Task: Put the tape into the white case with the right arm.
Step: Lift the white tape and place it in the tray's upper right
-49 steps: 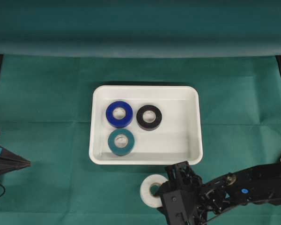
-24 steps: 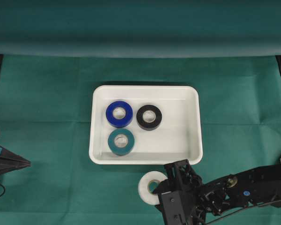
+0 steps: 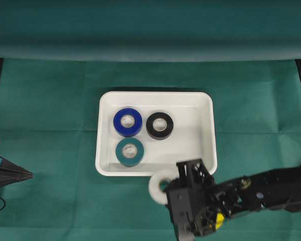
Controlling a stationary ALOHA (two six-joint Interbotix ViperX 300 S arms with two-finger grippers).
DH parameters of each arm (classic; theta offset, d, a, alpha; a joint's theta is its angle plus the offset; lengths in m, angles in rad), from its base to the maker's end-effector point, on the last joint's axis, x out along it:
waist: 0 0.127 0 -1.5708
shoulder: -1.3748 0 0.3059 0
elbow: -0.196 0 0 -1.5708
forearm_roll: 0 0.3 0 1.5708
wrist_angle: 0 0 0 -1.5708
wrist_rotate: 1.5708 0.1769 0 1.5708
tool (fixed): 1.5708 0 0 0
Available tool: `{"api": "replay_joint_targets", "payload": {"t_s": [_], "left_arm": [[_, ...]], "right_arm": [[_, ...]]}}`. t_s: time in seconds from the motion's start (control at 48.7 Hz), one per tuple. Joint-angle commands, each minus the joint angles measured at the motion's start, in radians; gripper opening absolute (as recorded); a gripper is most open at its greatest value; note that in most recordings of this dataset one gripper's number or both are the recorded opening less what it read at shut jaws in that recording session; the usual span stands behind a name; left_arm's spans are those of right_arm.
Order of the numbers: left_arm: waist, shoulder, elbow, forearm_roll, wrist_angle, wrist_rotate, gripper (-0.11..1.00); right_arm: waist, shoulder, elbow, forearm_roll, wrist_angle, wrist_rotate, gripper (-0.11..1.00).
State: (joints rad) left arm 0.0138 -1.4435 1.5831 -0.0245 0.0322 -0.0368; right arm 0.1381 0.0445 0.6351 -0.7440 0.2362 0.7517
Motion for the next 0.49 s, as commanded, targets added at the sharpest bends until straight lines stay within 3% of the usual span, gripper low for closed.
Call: {"api": "replay_joint_targets", "payload": {"t_s": [0.0,0.472], "left_arm": [[0.0,0.008,-0.012,0.0,-0.006,0.002,0.0],[0.002,0.008,-0.012,0.0,-0.006,0.002,0.0]], "right_arm": [[-0.035,-0.046,-0.023,-0.012,0.0,-0.002,0.02],[-0.265,-0.06,-0.014,-0.067,-0.006,-0.003,0.02]]}}
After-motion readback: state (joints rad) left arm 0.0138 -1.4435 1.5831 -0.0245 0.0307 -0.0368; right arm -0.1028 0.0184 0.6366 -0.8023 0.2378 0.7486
